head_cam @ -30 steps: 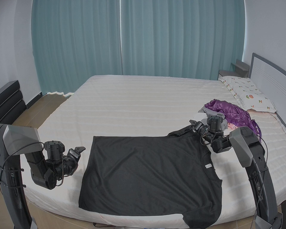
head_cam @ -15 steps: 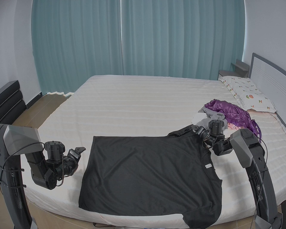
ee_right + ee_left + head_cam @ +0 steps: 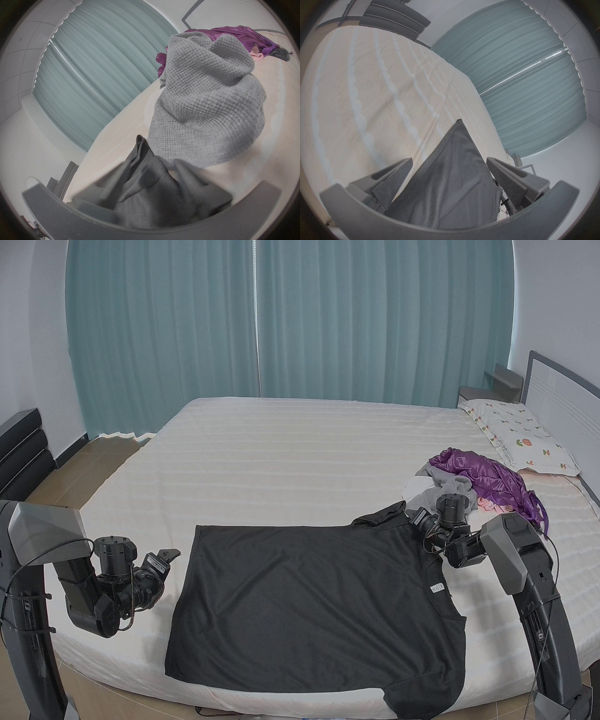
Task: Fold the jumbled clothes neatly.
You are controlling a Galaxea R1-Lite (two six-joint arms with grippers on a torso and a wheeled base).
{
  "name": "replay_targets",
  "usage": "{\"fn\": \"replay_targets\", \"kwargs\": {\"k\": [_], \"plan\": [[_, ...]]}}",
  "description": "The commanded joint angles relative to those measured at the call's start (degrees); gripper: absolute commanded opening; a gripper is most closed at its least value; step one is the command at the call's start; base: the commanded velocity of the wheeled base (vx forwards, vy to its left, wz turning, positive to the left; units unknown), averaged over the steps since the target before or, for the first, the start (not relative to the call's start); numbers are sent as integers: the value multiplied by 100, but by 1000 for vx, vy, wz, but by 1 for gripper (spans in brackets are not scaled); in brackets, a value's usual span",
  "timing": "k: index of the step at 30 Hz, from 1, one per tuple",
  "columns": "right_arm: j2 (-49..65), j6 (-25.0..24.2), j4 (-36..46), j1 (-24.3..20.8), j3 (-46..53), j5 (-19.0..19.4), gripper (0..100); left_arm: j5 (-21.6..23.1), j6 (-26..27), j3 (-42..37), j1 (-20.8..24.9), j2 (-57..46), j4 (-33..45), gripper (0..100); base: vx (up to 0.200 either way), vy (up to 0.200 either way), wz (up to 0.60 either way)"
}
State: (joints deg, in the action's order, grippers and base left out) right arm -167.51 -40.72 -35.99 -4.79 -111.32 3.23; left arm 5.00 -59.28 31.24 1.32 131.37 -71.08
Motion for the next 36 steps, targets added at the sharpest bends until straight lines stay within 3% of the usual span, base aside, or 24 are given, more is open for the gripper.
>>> {"fn": "replay_targets", "kwargs": {"k": [1,26,36], "plan": [[-62,2,4,48,-100,-7,0,1,4,-4,0,21,-2,100,0,0,0],[17,-6,-75,207,-327,-59,0,-8,4,13,0,21,-2,100,0,0,0],[8,275,-312,180,-327,-59,0,-8,4,13,0,29,-2,100,0,0,0]]}}
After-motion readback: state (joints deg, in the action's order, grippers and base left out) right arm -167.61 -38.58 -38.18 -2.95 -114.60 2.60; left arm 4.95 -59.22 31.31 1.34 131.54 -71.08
